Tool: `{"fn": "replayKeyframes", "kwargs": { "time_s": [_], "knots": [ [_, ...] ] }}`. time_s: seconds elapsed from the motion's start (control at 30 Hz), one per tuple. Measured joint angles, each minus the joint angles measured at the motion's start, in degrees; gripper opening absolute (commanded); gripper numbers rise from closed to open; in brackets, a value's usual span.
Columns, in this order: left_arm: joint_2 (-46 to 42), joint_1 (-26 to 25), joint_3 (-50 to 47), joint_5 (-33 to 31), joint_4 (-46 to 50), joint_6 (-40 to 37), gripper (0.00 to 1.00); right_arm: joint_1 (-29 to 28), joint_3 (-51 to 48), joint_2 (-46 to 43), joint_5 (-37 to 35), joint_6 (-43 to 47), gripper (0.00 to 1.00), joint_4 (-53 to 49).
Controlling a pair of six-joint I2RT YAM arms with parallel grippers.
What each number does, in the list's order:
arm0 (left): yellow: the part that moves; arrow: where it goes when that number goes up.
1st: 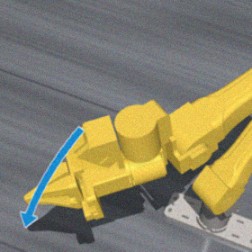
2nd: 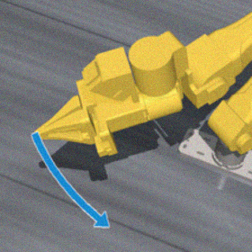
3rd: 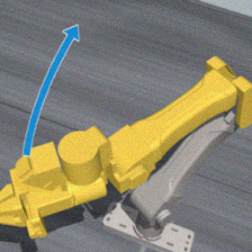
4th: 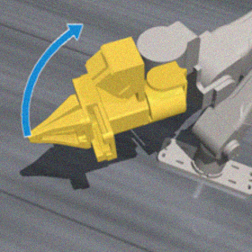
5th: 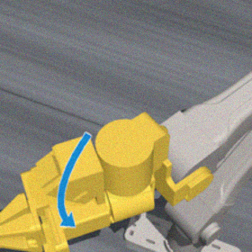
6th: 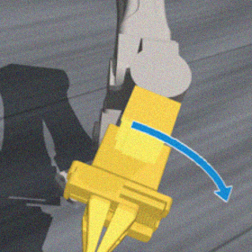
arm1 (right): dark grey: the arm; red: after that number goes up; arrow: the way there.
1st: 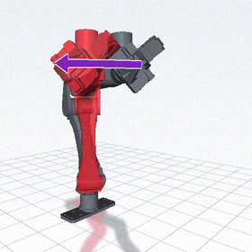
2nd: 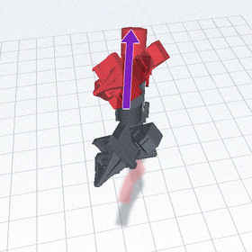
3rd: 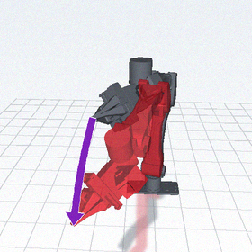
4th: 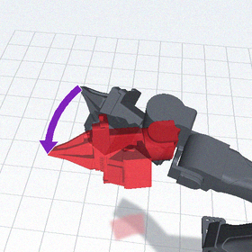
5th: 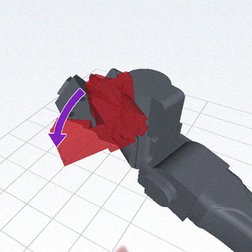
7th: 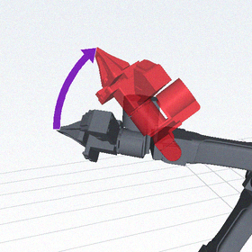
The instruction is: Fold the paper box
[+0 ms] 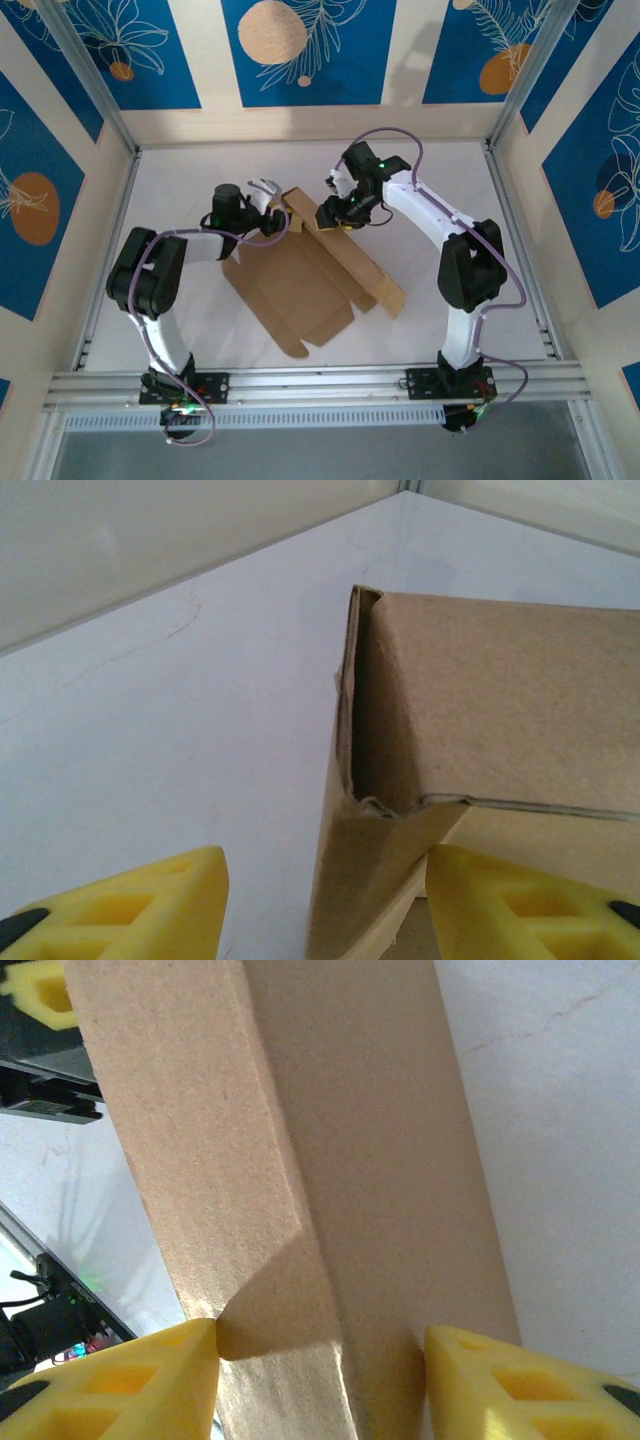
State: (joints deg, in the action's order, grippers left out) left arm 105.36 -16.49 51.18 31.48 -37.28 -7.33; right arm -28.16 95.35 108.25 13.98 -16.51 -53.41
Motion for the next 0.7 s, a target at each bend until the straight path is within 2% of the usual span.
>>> {"fn": "replayKeyframes", "kwargs": {
  "time_s": [0.2, 0.4, 0.57, 0.7],
  "knots": [
    [1.8, 0.0, 0.0, 0.9, -2.3, 0.7, 0.57, 0.1, 0.3, 0.7, 1.5, 0.7, 0.48, 0.0],
    [2.6, 0.0, 0.2, 2.3, -3.8, -2.3, 0.56, 0.4, 0.3, 0.8, 3.0, 1.5, 0.48, 0.0],
    [4.2, 0.0, 2.1, 4.0, -2.7, -4.3, 0.49, 0.5, 0.4, 1.0, 4.1, 1.5, 0.47, 0.0],
    [4.6, 0.0, 3.6, 4.8, -0.8, -5.4, 0.34, 0.5, 1.1, 1.7, 4.7, 1.5, 0.47, 0.0]
  ]
}}
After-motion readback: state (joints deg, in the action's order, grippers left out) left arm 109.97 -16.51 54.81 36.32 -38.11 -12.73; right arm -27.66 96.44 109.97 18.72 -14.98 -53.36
